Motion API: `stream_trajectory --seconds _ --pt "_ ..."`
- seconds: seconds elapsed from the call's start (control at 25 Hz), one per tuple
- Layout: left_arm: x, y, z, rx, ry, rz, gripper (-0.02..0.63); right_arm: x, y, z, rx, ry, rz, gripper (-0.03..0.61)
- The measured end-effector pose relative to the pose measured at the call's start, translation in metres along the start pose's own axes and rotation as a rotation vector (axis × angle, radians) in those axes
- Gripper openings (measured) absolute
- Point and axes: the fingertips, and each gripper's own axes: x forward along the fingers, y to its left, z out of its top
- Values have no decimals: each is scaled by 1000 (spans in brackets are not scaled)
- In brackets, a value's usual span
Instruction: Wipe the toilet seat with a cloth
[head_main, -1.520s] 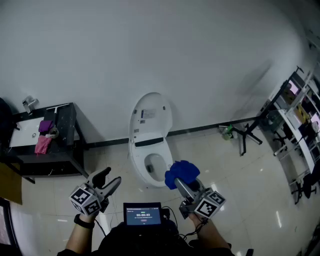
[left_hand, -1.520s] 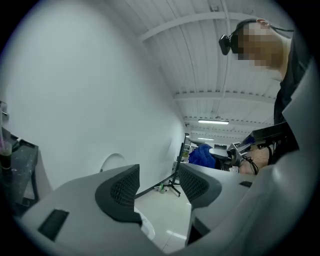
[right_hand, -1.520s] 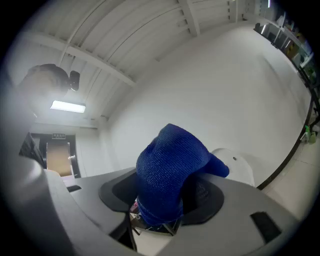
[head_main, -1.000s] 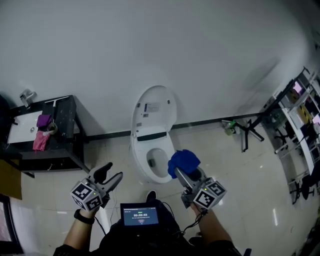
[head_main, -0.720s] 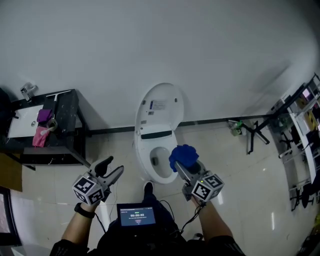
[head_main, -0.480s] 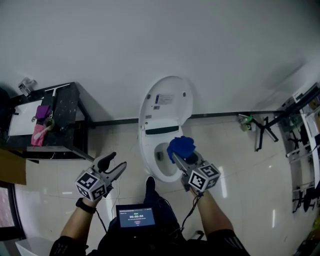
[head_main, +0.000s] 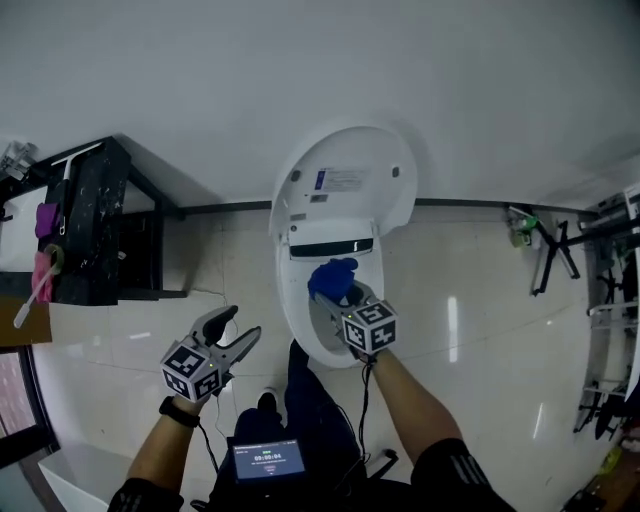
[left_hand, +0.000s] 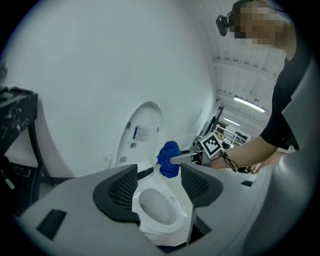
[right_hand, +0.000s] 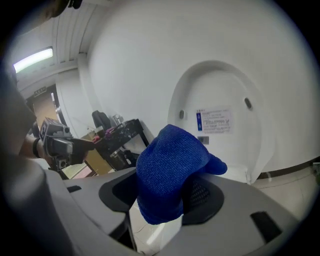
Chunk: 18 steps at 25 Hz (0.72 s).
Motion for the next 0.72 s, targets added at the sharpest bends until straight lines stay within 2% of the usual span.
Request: stream_trajectory --seconds 0.16,0.36,0.52,0.64,0.72 --pt "48 31 -34 -43 52 36 284 72 -37 -50 -28 131 44 247" --pt "85 59 -68 -76 98 68 285 152 -76 -111 -147 283 66 245" --pt "103 69 -84 -122 111 83 285 202 -85 -143 -246 359 87 245" --pt "109 79 -110 -130 127 91 285 231 -94 -180 -333 414 86 245" --pt "112 82 -119 -168 131 105 285 247 -97 -197 -381 428 86 245"
